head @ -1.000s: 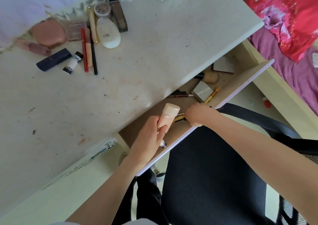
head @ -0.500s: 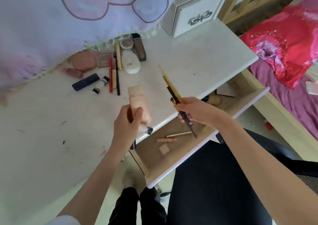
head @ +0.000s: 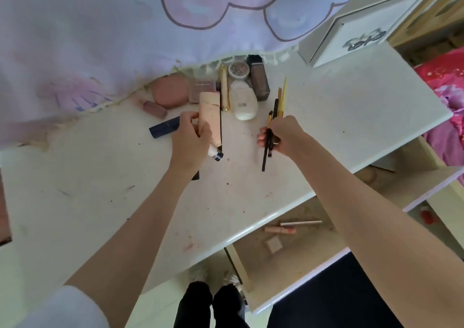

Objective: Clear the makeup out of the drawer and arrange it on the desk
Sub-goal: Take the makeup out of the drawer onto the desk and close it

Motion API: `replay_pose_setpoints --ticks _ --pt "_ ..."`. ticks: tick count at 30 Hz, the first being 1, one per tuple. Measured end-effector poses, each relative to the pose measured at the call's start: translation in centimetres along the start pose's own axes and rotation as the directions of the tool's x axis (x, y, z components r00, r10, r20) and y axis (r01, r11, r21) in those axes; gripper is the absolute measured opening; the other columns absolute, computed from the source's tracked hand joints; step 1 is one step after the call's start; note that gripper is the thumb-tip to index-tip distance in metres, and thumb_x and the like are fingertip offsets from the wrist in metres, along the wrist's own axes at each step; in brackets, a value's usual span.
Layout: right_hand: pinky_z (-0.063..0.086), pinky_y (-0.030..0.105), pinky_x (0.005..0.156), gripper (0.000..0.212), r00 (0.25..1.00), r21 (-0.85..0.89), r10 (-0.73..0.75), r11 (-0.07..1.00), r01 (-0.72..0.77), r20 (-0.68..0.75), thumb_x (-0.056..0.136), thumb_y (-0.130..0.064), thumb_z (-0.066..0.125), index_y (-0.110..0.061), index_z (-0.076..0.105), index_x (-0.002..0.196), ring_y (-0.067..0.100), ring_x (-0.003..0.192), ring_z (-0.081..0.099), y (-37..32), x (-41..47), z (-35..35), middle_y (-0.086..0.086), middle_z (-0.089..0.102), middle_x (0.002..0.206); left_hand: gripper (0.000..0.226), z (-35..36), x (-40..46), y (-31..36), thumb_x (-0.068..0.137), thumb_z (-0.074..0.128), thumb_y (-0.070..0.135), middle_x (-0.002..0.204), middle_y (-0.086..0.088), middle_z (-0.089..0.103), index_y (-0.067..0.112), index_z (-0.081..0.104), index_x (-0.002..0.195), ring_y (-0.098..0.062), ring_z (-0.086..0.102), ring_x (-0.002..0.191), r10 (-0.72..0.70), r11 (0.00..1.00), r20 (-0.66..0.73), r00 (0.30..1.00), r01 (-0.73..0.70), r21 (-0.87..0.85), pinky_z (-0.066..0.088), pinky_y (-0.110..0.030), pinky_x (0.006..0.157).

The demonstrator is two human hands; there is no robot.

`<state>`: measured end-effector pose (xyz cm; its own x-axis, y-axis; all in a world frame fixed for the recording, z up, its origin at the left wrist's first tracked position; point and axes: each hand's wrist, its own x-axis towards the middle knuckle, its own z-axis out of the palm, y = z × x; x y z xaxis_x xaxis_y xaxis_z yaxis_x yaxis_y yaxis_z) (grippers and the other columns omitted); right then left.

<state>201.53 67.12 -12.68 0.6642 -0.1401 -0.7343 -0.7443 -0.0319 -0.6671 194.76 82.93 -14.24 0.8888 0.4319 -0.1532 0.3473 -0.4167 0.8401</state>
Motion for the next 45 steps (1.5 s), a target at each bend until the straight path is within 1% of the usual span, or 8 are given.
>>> replay_pose_setpoints --ticks 11,14,20,23,27,34,39,45 --pt "0.037 0.019 0.055 0.019 0.949 -0.262 -0.313 0.919 0.295 -0.031 0.085 -0.002 0.048 -0.002 0.062 0.098 0.013 0.067 0.046 -0.7 0.9 0.0 0.006 0.055 0.083 0.027 2.5 5.8 2.2 0.091 0.048 0.004 0.116 -0.008 0.055 0.004 0.047 0.118 -0.011 0.050 0.092 0.050 0.996 -0.057 0.997 -0.054 -0.073 0.038 -0.011 0.073" --pt "0.041 0.019 0.065 0.022 0.934 -0.278 -0.357 0.897 0.343 0.000 0.092 -0.013 0.048 -0.006 0.060 0.109 0.014 0.082 0.052 0.4 0.2 -0.5 0.003 0.058 0.095 0.032 2.2 5.8 1.6 0.089 0.042 -0.001 0.120 -0.010 0.052 0.006 0.046 0.120 -0.016 0.050 0.104 0.119 0.991 -0.068 0.991 -0.123 -0.055 0.039 -0.020 0.089" --pt "0.034 0.023 0.100 0.039 0.868 -0.498 -0.489 0.735 0.460 0.081 0.097 -0.019 0.041 -0.015 0.047 0.135 0.015 0.123 0.048 4.1 -1.9 -2.9 -0.001 0.054 0.133 0.037 1.4 3.0 0.4 0.090 0.039 -0.001 0.122 -0.001 0.048 0.005 0.045 0.126 -0.011 0.044 0.112 0.312 0.949 0.051 0.949 -0.313 0.029 0.032 -0.010 0.087" --pt "0.022 0.010 0.098 0.044 0.846 -0.562 -0.520 0.668 0.488 0.117 0.098 -0.020 0.044 -0.014 0.037 0.141 0.013 0.132 0.038 6.5 -2.9 -4.5 -0.001 0.043 0.144 0.040 1.2 1.0 -1.1 0.095 0.039 0.006 0.134 -0.009 0.043 0.004 0.037 0.135 -0.017 0.039 0.123 0.394 0.904 0.139 0.909 -0.410 0.118 0.027 -0.007 0.096" --pt "0.022 0.008 0.101 0.044 0.800 -0.557 -0.581 0.619 0.553 0.149 0.098 -0.016 0.045 -0.012 0.037 0.141 0.012 0.132 0.038 9.8 -4.9 -7.2 0.000 0.043 0.144 0.040 1.2 -3.5 -2.0 0.095 0.040 0.015 0.138 -0.015 0.040 0.008 0.039 0.134 -0.029 0.036 0.129 0.424 0.850 0.236 0.874 -0.474 0.230 0.031 -0.037 0.110" --pt "0.047 0.030 0.093 0.034 0.663 -0.687 -0.736 0.411 0.600 0.138 0.093 -0.017 0.042 -0.002 0.058 0.119 0.024 0.111 0.057 16.7 -7.2 -13.3 0.011 0.059 0.120 0.028 4.9 -15.4 -1.7 0.088 0.043 0.004 0.120 -0.006 0.053 0.008 0.054 0.114 -0.021 0.049 0.118 0.658 0.686 0.332 0.676 -0.720 0.108 0.045 -0.034 0.096" --pt "0.052 0.047 0.085 0.028 0.762 -0.877 -0.597 0.191 0.441 0.253 0.087 -0.007 0.057 0.000 0.062 0.113 0.036 0.095 0.062 19.2 -6.0 -17.9 0.017 0.064 0.103 0.036 8.7 -20.3 -4.1 0.089 0.036 0.007 0.124 -0.002 0.054 0.014 0.047 0.123 -0.018 0.056 0.108 0.560 0.695 0.629 0.539 -0.719 -0.004 0.050 -0.034 0.085" --pt "0.037 0.039 0.099 0.037 0.895 -0.964 -0.424 0.148 0.222 0.141 0.099 -0.021 0.039 -0.005 0.045 0.132 0.034 0.116 0.048 14.6 -1.5 -21.9 0.017 0.050 0.130 0.058 13.8 -19.0 -6.5 0.087 0.043 -0.003 0.141 -0.003 0.036 0.019 0.035 0.140 -0.022 0.042 0.123 0.261 0.676 0.776 0.574 -0.683 0.277 0.040 -0.034 0.100"
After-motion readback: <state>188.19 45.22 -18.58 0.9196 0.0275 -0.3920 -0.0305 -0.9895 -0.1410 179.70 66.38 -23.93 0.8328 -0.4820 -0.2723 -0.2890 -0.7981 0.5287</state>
